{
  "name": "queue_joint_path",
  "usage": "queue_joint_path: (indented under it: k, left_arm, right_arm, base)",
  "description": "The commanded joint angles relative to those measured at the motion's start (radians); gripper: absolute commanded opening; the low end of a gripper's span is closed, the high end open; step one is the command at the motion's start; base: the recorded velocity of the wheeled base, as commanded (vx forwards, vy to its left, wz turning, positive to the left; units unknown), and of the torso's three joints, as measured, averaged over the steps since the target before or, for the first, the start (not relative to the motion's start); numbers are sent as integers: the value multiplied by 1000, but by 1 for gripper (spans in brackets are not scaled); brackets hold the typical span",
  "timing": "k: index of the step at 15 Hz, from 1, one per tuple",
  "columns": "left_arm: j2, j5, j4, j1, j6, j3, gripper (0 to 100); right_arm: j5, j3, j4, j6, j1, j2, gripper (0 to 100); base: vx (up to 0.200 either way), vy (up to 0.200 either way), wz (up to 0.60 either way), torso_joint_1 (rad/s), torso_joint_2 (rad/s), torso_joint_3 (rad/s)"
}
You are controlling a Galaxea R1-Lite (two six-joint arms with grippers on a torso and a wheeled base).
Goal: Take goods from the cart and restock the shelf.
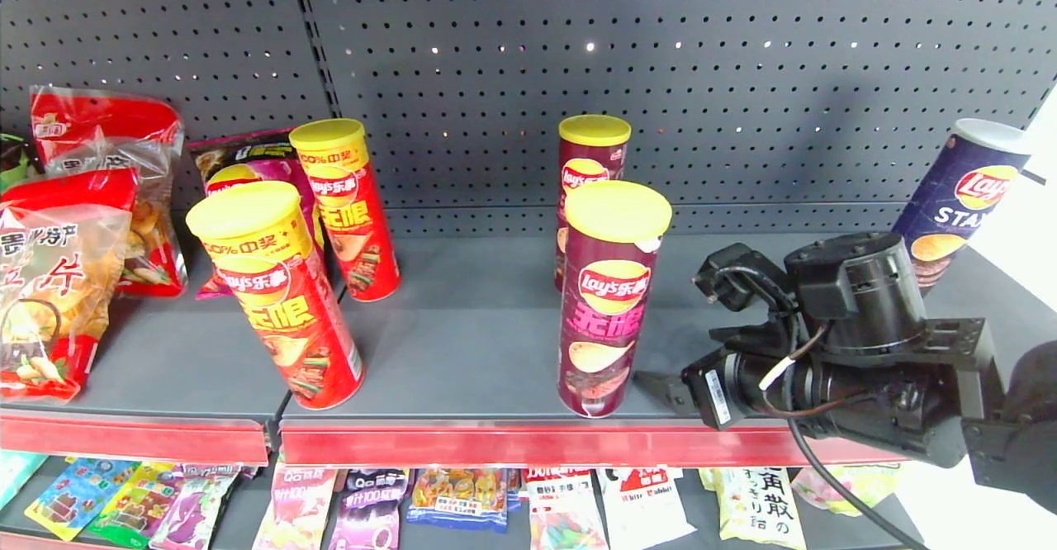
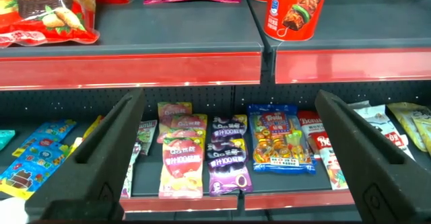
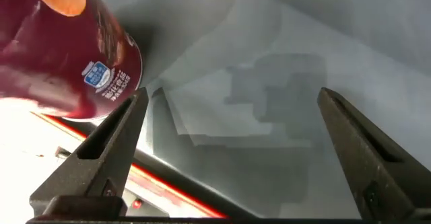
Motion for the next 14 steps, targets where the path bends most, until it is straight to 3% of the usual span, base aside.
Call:
queue_joint_path:
  k: [1, 14]
  left_arm:
    - [0, 0, 0, 0, 0, 0, 100]
    - [0, 0, 0, 0, 0, 0, 100]
  right_arm:
    - [0, -11, -2, -4, 1, 20, 100]
    - [-2, -52, 0, -8, 51, 39, 100]
  base:
    - [0, 0, 0, 0, 0, 0]
    - [0, 0, 0, 0, 0, 0]
